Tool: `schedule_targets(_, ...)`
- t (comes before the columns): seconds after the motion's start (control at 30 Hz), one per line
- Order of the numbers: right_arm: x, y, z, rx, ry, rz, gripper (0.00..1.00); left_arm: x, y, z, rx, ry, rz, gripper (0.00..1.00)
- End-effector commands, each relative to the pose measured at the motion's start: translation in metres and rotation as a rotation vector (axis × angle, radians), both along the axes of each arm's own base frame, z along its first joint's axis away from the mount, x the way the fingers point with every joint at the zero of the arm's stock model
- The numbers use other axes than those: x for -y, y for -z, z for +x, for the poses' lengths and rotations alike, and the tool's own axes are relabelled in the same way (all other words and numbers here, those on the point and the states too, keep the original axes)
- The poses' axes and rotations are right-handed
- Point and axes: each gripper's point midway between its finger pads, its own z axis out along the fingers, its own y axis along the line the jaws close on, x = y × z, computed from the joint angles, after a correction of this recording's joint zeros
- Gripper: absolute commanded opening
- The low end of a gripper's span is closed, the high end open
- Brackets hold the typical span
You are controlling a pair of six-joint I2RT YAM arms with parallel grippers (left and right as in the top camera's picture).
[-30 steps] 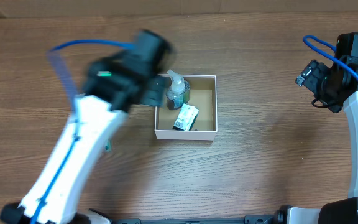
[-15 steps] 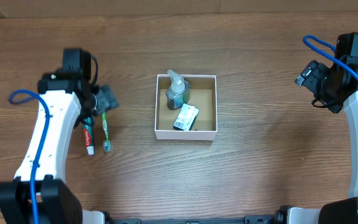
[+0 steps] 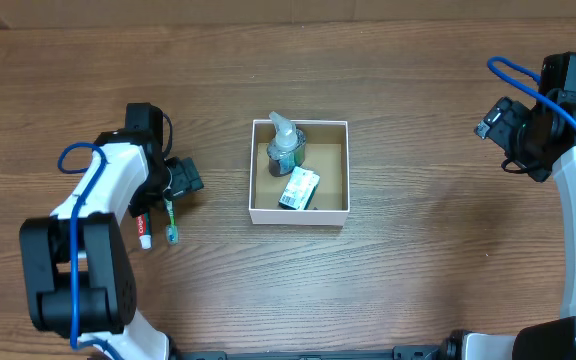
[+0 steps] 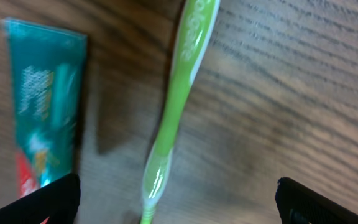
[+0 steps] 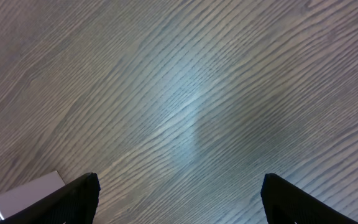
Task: Pack container
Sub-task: 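Grasp the green toothbrush with the left gripper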
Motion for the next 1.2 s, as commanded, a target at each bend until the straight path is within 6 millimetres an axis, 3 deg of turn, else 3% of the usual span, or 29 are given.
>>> schedule_targets(0.0, -0.001, -0.001, 0.001, 0.004, -0.007, -0.002, 0.85, 0.009, 0.015, 0.000, -0.022, 0.036, -0.059, 0.99)
schedule_targets(0.13, -0.001, -0.001, 0.001, 0.004, -0.007, -0.002, 0.85, 0.011, 0.023, 0.001, -0.028, 0.037, -0.069, 1.00)
schedule_targets(0.27, -0.001, 0.000, 0.000, 0.001, -0.007, -0.002, 0.85, 0.011, 0.025, 0.002, -0.029, 0.036, -0.070, 0.92)
schedule_targets(0.37, -0.001, 0.000, 0.000, 0.000, -0.007, -0.002, 0.86, 0.011, 0.025, 0.001, -0.032, 0.036, -0.071, 0.79)
schedule_targets(0.53, -0.001, 0.000, 0.000, 0.001, -0.007, -0.002, 0.86, 0.014, 0.024, -0.002, -0.043, 0.036, -0.086, 0.45)
schedule_targets(0.67, -0.001, 0.000, 0.000, 0.000, -0.007, -0.002, 0.86, 0.014, 0.024, -0.003, -0.047, 0.037, -0.086, 0.26)
schedule_targets(0.83, -0.001, 0.000, 0.000, 0.001, -0.007, -0.002, 0.86, 0.014, 0.024, -0.004, -0.052, 0.036, -0.086, 0.22)
schedule_targets(0.93, -0.001, 0.000, 0.000, 0.000, -0.007, -0.002, 0.86, 0.014, 0.024, -0.004, -0.053, 0.037, -0.086, 0.13)
schedule_targets(1.03, -0.001, 0.000, 0.000, 0.001, -0.007, -0.002, 0.86, 0.014, 0.024, -0.004, -0.053, 0.042, -0.086, 0.13)
schedule_targets(1.17, -0.001, 0.000, 0.000, 0.001, -0.007, -0.002, 0.86, 0.014, 0.014, -0.002, -0.058, 0.091, -0.083, 0.04)
